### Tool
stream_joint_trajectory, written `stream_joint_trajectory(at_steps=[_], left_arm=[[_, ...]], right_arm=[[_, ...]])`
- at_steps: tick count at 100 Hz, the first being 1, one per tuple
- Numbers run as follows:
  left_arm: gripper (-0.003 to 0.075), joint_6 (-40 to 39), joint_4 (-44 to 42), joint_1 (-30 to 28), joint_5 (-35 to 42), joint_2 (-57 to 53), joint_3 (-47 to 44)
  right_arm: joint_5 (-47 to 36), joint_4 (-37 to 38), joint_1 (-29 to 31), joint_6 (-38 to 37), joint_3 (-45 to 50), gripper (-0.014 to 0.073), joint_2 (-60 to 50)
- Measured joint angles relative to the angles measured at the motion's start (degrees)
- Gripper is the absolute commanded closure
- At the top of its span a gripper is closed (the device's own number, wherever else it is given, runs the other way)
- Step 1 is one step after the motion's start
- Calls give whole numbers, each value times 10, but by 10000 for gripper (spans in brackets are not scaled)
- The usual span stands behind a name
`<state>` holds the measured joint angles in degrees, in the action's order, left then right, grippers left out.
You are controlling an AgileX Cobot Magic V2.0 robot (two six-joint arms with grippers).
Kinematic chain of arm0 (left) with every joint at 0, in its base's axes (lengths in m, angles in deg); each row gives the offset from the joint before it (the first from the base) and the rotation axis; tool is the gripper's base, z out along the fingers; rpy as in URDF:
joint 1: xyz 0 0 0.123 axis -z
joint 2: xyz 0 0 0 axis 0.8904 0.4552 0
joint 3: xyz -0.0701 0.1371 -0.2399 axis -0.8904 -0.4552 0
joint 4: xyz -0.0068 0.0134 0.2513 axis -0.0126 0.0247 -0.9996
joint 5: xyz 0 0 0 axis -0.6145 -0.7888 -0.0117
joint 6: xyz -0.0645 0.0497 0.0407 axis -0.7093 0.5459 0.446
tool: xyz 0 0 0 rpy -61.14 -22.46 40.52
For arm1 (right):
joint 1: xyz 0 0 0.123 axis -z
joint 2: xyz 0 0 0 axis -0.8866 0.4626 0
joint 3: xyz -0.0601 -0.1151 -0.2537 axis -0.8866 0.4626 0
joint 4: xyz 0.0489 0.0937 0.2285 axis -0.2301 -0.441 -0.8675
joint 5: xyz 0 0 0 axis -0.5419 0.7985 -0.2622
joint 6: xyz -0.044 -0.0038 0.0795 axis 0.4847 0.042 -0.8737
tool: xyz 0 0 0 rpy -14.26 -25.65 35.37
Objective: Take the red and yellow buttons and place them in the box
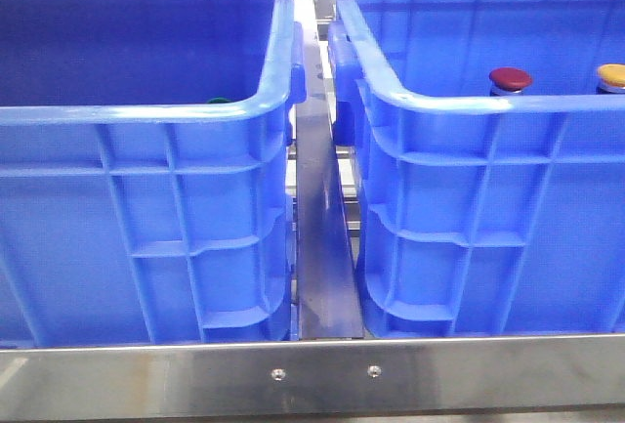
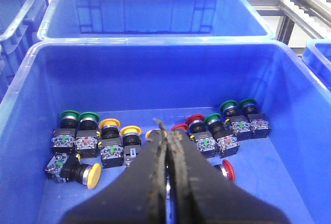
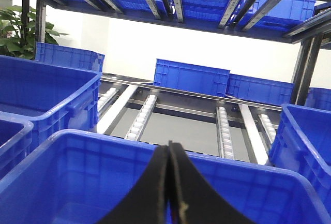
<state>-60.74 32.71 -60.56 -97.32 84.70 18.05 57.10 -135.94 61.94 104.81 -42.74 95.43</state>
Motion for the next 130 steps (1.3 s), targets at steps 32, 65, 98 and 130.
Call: stream_joint_trajectory(at_steps=[32,65,98,130], left_arm=[[739,0,0,0,0,0,0],[739,0,0,0,0,0,0],[739,0,0,0,0,0,0],[739,0,0,0,0,0,0]], right_arm=[[0,0,0,0,1,661,0],[11,0,0,0,1,661,0],[14,0,0,0,1,661,0],[14,0,0,0,1,661,0]])
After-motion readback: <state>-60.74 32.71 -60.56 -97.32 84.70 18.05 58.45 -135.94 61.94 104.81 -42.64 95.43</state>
